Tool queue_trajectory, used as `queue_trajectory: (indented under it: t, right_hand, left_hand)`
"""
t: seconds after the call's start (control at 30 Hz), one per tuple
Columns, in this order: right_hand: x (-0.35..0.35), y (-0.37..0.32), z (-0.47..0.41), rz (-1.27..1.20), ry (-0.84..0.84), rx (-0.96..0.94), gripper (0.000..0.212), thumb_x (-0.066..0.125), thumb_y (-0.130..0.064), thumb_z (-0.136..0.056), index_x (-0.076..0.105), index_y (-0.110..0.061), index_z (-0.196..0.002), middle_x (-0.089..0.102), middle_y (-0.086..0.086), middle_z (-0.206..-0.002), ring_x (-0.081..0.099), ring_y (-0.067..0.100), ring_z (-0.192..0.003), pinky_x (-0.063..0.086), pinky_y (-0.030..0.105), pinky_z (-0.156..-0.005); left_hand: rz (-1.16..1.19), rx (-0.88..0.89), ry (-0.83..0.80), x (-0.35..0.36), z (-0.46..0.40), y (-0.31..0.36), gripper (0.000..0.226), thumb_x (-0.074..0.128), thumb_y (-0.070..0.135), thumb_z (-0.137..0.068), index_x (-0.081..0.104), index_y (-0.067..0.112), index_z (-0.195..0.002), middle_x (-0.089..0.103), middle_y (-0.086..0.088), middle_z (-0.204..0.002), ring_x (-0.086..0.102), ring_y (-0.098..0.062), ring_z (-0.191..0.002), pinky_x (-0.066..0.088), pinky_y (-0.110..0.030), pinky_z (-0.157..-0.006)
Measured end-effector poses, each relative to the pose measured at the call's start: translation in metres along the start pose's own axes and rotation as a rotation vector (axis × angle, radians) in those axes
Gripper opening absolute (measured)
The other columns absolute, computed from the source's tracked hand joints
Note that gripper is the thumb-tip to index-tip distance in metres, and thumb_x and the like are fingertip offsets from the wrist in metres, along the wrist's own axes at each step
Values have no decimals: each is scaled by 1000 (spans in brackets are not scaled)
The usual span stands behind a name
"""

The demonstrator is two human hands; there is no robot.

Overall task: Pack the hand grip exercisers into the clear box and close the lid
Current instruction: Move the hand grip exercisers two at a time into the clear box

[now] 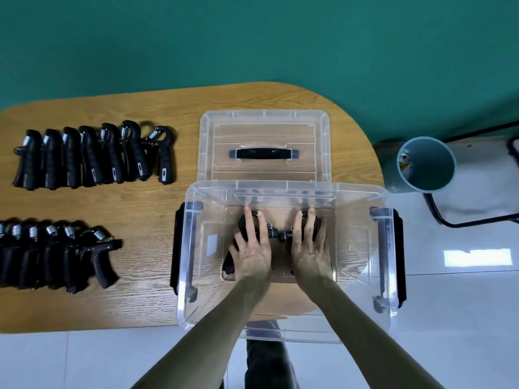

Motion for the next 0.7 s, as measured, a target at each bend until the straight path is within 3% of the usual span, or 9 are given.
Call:
queue_trajectory:
  t: [0.2, 0.5, 0.57, 0.7]
  right_hand:
    - [1, 1, 1, -29, 46, 15, 97, 53, 5, -87, -18, -2, -154, -31, 24, -156, -5, 58, -145, 37, 56, -110]
    - [4, 2, -2, -15, 27, 16, 101, 49, 3, -91, -33, -8, -149, -43, 20, -151, -19, 55, -145, 18, 54, -120]
    - [-1, 2, -4, -4, 31, 36, 103, 58, -3, -91, -23, -12, -155, -31, 20, -158, -13, 52, -148, 15, 56, -121]
    - [-22, 2, 0, 91, 86, 69, 102, 77, -34, -80, 15, -13, -158, 16, 29, -161, 12, 48, -149, 14, 60, -119]
  left_hand:
    - [18, -1, -23, 2, -3, -2, 117, 51, -24, -80, -27, 19, -154, -46, -7, -155, 29, -39, -134, 36, -52, -113]
    - [45, 9, 35, 10, -5, -6, 108, 58, -4, -93, -29, 21, -153, -47, -6, -155, 31, -39, -135, 39, -54, -111]
    - [92, 48, 23, 8, -5, -6, 92, 49, 14, -103, -28, 21, -154, -47, -6, -154, 27, -42, -140, 34, -56, -114]
    - [94, 97, 78, -17, 8, -7, 67, 27, 41, -107, -5, 17, -160, -33, -8, -162, -2, -37, -154, 18, -54, -122]
Point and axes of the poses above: each hand's wrist, its own z-axis away from the middle knuckle, its own x-axis out of the palm, y = z × x, the point moved 7 cm from there along -z, towards the middle knuckle
